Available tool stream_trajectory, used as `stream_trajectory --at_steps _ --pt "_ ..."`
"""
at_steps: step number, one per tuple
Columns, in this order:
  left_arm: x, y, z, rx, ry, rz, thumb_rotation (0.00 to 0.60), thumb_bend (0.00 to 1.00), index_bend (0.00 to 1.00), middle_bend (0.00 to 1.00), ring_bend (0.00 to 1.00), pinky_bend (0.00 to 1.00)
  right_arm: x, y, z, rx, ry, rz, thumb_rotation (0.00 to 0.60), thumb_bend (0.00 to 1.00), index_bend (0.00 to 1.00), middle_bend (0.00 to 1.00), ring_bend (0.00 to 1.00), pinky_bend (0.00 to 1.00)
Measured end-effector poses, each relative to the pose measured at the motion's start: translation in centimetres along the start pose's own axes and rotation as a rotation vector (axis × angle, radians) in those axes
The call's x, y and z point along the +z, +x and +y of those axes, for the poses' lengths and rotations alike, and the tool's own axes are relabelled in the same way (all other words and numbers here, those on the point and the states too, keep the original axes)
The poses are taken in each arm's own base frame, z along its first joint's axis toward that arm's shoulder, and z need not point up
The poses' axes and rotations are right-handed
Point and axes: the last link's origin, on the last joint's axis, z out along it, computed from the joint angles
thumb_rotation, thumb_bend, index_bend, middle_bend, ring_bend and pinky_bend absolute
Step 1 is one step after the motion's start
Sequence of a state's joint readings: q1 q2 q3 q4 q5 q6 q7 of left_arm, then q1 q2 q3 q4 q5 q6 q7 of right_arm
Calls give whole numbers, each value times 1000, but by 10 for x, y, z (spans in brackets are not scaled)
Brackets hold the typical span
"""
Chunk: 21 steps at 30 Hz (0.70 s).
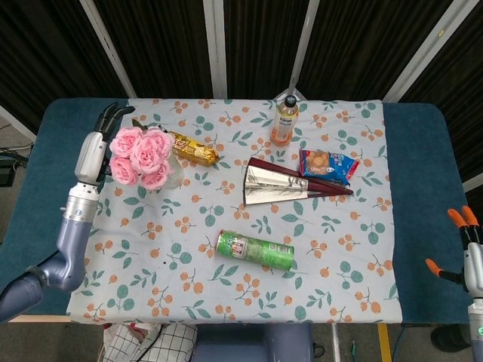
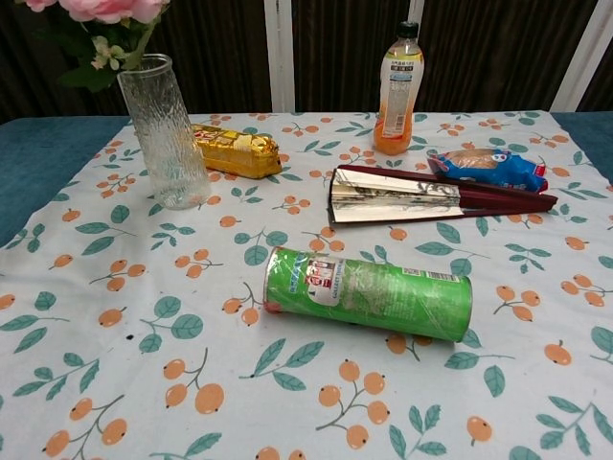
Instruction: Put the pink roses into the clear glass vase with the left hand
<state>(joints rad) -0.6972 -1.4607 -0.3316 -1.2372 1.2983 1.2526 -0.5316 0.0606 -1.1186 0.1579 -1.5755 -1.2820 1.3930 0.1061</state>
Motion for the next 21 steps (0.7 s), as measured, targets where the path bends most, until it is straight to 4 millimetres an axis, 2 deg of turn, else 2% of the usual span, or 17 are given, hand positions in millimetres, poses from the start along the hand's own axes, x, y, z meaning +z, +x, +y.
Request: stream_trajectory --at_steps 4,11,14,21 --pt "-5 7 -9 64 60 -7 600 199 123 98 0 1 0 1 -1 7 3 3 600 160 160 0 0 11" --pt "-13 15 -25 148 271 -33 600 162 117 86 0 0 -2 1 -3 11 10 2 600 160 165 0 0 11" --pt "-15 14 -22 172 343 -53 600 148 109 82 0 0 -1 0 -4 14 9 0 600 160 166 0 0 11" --pt "-17 17 -9 236 376 -92 600 75 35 31 0 0 -1 -1 -3 10 0 1 600 160 166 0 0 11"
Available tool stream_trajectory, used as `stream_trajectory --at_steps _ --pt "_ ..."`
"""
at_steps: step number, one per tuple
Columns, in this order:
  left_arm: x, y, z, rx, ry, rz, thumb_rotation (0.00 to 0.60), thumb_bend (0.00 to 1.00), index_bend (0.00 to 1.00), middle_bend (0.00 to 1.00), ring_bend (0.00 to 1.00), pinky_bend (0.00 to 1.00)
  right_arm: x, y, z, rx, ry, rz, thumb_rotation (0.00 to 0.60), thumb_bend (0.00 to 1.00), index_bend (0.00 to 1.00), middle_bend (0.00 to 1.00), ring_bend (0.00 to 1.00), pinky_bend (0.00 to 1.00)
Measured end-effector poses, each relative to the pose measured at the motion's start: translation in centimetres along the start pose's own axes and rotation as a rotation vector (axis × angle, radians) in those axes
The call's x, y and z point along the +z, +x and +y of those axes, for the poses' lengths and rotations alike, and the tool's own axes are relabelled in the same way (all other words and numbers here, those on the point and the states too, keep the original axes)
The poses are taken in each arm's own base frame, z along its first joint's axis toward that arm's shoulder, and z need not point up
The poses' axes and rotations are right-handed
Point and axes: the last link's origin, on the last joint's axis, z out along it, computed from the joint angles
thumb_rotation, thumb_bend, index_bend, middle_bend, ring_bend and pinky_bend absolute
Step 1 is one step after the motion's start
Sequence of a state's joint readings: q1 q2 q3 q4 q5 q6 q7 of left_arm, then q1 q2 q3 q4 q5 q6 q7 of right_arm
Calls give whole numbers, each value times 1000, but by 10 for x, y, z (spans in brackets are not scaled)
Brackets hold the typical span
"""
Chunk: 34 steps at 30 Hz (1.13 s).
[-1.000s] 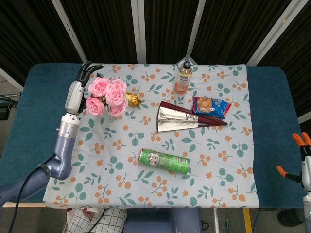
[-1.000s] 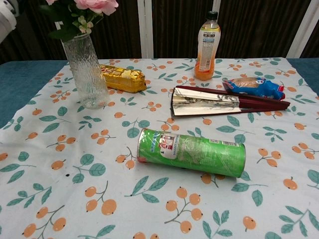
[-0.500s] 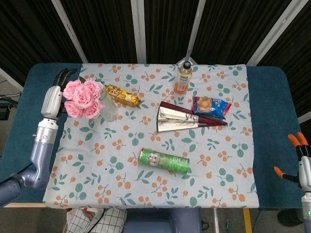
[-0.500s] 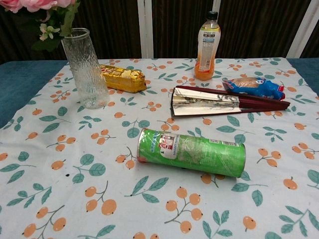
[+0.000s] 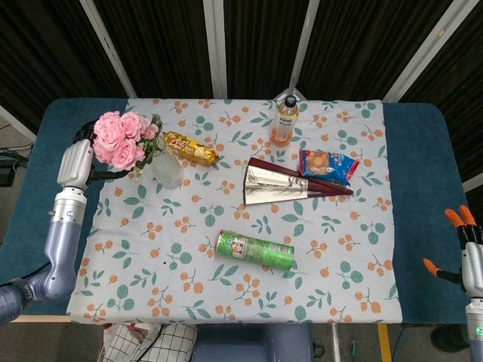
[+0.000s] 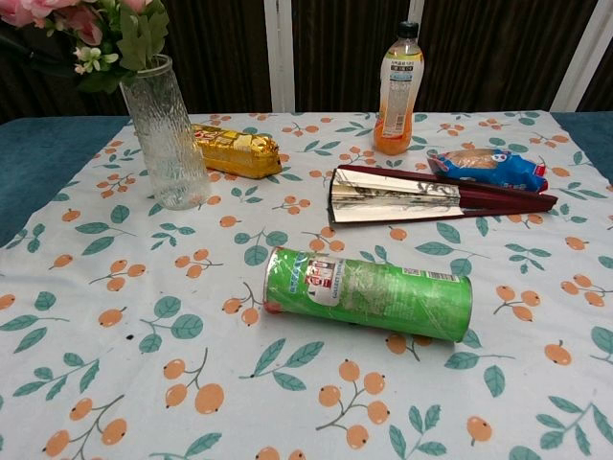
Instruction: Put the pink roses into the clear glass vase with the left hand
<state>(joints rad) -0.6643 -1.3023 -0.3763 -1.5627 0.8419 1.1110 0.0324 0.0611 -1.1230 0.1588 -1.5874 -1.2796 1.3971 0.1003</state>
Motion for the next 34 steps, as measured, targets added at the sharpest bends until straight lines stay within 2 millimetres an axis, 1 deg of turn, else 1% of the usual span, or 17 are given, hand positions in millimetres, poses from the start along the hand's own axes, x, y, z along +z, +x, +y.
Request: stream_trajectory --at_steps 5,8,9,12,15,18,21,23,24,26,27,30,34 --pt "-11 10 -3 96 30 -16 600 76 47 40 0 0 -1 1 0 6 2 4 600 160 166 0 0 11" --pt "-26 15 -6 171 50 -33 600 84 47 69 0 0 -1 2 0 9 1 7 600 160 167 0 0 11" --pt "-36 18 -10 211 64 -37 600 90 50 78 0 0 -1 2 0 11 1 7 600 160 167 0 0 11" --pt "-54 24 -19 269 90 -22 600 119 91 101 0 13 -1 2 -1 11 4 7 600 160 167 0 0 11" --pt "-74 28 -28 298 95 15 600 149 123 129 0 36 -2 2 -2 10 11 6 600 160 167 0 0 11" --pt "-98 30 -38 305 78 69 600 152 146 144 0 36 -2 3 -4 5 24 8 600 160 167 0 0 11" --pt "-130 26 -56 309 69 120 600 154 159 143 0 37 -2 3 -6 -10 45 9 600 160 167 0 0 11" --pt "-152 19 -73 316 79 137 600 158 161 143 0 36 -3 3 -8 -23 64 7 600 159 167 0 0 11" --pt "-158 16 -79 315 83 140 600 161 159 142 0 37 -3 4 -9 -32 79 6 600 159 167 0 0 11" --pt "-168 8 -88 308 77 137 600 162 156 138 0 37 -3 4 -10 -48 103 4 600 157 166 0 0 11" --pt "-170 5 -90 307 67 133 600 162 150 132 0 37 -4 5 -11 -59 119 3 600 157 167 0 0 11" --pt "-179 0 -91 294 39 127 600 162 123 117 0 36 -5 6 -15 -84 160 -1 600 157 167 0 0 11" --pt "-185 -1 -91 260 23 123 600 163 119 117 0 37 -8 7 -20 -114 201 -18 600 156 151 0 0 11"
